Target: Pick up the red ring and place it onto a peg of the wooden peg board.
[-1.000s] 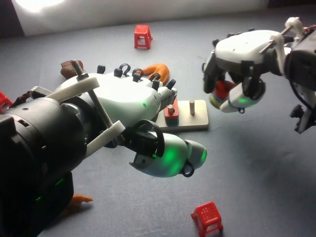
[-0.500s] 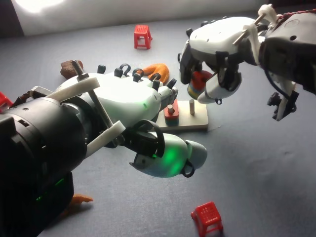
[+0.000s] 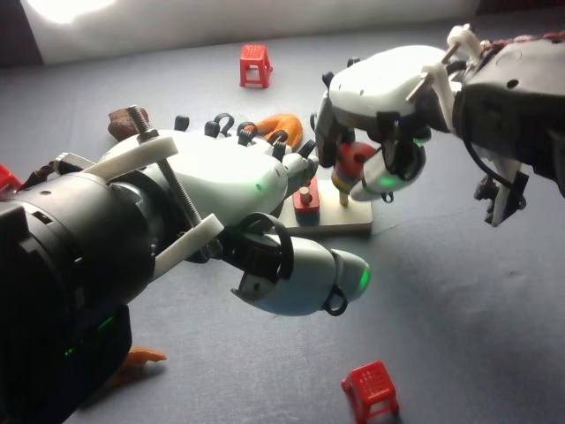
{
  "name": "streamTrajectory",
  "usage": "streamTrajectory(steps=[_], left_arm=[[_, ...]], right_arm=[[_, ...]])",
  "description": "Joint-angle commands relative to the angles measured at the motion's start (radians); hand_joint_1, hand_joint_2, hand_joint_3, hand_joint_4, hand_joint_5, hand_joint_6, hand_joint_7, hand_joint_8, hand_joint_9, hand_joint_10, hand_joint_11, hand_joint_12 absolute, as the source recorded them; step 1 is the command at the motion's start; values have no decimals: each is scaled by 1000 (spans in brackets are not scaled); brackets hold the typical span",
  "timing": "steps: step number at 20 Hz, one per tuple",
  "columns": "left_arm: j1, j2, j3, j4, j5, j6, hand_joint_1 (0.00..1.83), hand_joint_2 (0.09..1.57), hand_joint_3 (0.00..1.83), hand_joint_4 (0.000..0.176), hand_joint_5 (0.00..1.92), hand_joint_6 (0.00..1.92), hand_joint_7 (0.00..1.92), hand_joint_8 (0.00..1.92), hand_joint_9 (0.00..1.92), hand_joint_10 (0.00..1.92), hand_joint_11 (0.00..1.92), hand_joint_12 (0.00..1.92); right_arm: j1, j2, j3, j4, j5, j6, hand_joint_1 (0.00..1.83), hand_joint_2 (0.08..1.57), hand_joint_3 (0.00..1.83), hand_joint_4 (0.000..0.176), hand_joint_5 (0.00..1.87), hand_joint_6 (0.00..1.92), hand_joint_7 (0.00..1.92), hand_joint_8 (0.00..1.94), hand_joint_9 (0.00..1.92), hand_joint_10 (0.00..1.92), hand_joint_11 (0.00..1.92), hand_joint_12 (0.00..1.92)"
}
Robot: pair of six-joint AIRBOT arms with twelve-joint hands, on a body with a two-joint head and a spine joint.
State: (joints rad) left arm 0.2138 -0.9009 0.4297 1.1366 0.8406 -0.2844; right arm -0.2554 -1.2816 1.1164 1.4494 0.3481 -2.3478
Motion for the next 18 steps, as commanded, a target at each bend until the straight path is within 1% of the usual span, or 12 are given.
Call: streamTrajectory(steps=[1,3,5,6,7,8,9,11,12,14,15,18], left_arm=[[-14,-1,1,68,-19,6,0,1164,0,0,8,0,0,0,0,0,0,0],[-14,-1,2,68,-19,7,0,1166,0,0,7,2,0,0,0,0,0,0],[-14,-1,2,68,-19,9,0,1166,0,0,38,13,11,4,0,0,6,2],[-13,-1,2,67,-19,10,0,1164,0,0,57,18,28,10,12,4,14,7],[-13,-1,2,67,-19,12,0,1164,0,0,51,13,22,6,4,1,7,4],[-13,-1,2,67,-19,12,0,1164,0,0,47,10,20,5,0,0,1,0],[-13,-1,2,67,-19,13,0,1160,0,0,44,8,22,5,3,1,0,0],[-13,-1,2,67,-19,14,0,1175,4,0,52,10,21,4,0,0,0,0],[-13,-1,2,67,-19,14,0,1177,4,0,41,5,22,4,3,1,0,0],[-13,-1,3,67,-19,14,0,1169,0,0,48,7,29,6,11,4,7,3],[-13,-1,3,66,-19,14,0,1175,3,0,52,7,32,7,11,4,6,3],[-13,-1,3,66,-21,14,0,1175,2,0,27,0,5,0,0,0,0,0]], right_arm=[[3,2,2,-32,21,-6,1185,1113,0,0,981,977,1062,1464,1173,1916,1231,1921],[-3,0,2,-32,21,-7,1167,1110,0,0,989,967,1088,1525,1200,1921,1230,1921],[-5,-4,3,-32,20,-12,1262,1122,0,0,954,820,1021,1224,1059,1595,907,1921],[-5,-6,2,-32,20,-13,1270,1109,0,0,979,779,1044,1165,1067,1479,911,1921],[-4,-9,2,-32,19,-13,1262,1113,0,0,966,944,999,1095,1106,1718,1065,1921],[-3,-11,2,-32,19,-15,1259,1117,1,0,955,992,985,1085,1077,1780,987,1921],[-1,-12,2,-32,19,-17,1259,1117,1,0,954,1000,983,1086,1062,1770,945,1921],[1,-15,2,-32,19,-19,1273,1102,0,0,1000,768,1046,1140,988,1461,724,1915],[2,-15,2,-32,19,-19,1278,1089,0,0,1030,720,1074,1094,1014,1430,752,1899],[2,-15,1,-32,19,-19,1270,1096,2,0,1002,767,1061,1108,985,1411,705,1887],[2,-14,-1,-32,19,-20,1261,1111,5,0,966,947,997,1089,1072,1669,927,1914],[10,-14,-4,-32,18,-20,1275,1096,0,0,1013,729,1061,1126,1045,1539,837,1920]])
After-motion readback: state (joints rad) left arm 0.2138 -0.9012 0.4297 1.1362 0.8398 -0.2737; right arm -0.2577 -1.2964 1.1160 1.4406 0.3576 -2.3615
